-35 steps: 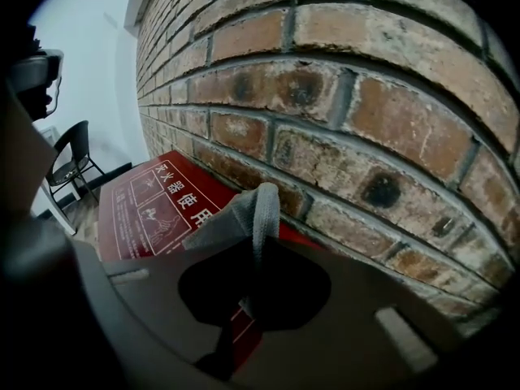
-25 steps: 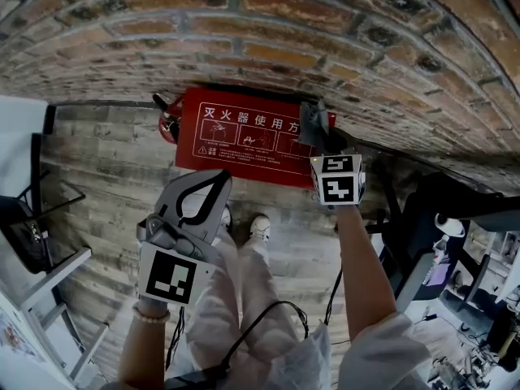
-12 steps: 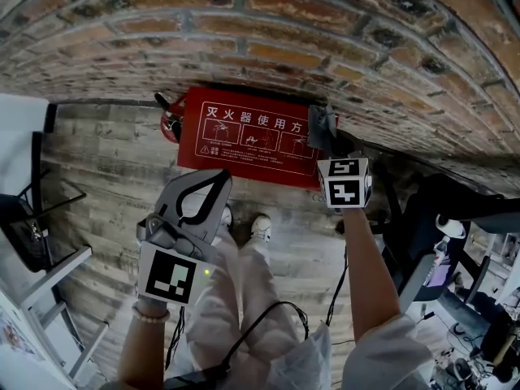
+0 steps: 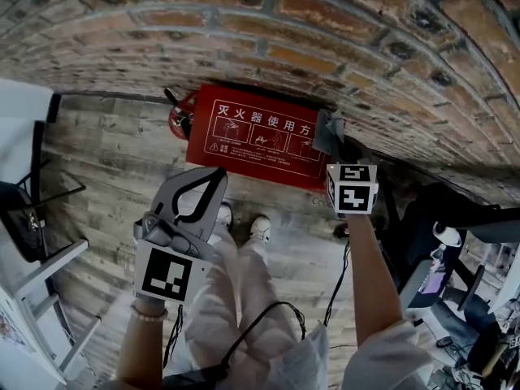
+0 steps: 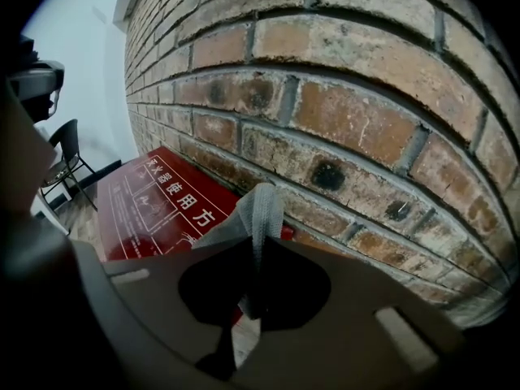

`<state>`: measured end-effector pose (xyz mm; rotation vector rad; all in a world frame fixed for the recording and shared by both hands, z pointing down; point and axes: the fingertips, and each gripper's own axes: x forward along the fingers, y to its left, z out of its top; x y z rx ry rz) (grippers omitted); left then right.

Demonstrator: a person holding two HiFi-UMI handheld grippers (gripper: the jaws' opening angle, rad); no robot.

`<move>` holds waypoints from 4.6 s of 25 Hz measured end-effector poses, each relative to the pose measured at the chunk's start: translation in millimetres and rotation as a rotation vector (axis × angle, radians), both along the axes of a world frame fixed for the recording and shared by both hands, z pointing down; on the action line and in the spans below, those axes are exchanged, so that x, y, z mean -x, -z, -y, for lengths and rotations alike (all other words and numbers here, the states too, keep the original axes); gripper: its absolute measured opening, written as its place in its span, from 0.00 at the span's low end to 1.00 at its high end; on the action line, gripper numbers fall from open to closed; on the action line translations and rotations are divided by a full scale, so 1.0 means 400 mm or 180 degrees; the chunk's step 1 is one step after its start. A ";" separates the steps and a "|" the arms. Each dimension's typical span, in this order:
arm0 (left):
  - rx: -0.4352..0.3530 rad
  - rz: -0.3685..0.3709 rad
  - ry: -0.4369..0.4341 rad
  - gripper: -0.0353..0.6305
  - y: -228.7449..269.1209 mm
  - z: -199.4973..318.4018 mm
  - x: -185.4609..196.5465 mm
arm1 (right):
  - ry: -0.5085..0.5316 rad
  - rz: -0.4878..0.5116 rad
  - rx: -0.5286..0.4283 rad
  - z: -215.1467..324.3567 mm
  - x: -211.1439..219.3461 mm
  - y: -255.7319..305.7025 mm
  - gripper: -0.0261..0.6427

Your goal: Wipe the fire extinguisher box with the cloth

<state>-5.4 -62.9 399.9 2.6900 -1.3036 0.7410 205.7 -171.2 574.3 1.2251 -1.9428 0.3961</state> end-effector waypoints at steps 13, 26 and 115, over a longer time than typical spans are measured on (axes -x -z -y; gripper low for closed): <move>-0.0059 0.0003 0.0288 0.05 0.035 -0.035 0.112 | 0.0511 0.0439 -0.0205 -0.081 0.204 0.171 0.07; -0.0043 -0.0004 0.0554 0.05 0.028 -0.074 0.235 | 0.1212 0.0819 -0.0013 -0.189 0.556 0.166 0.07; 0.0058 0.0031 -0.0002 0.05 -0.007 -0.057 0.054 | 0.0905 0.0322 0.0330 -0.244 0.366 -0.053 0.07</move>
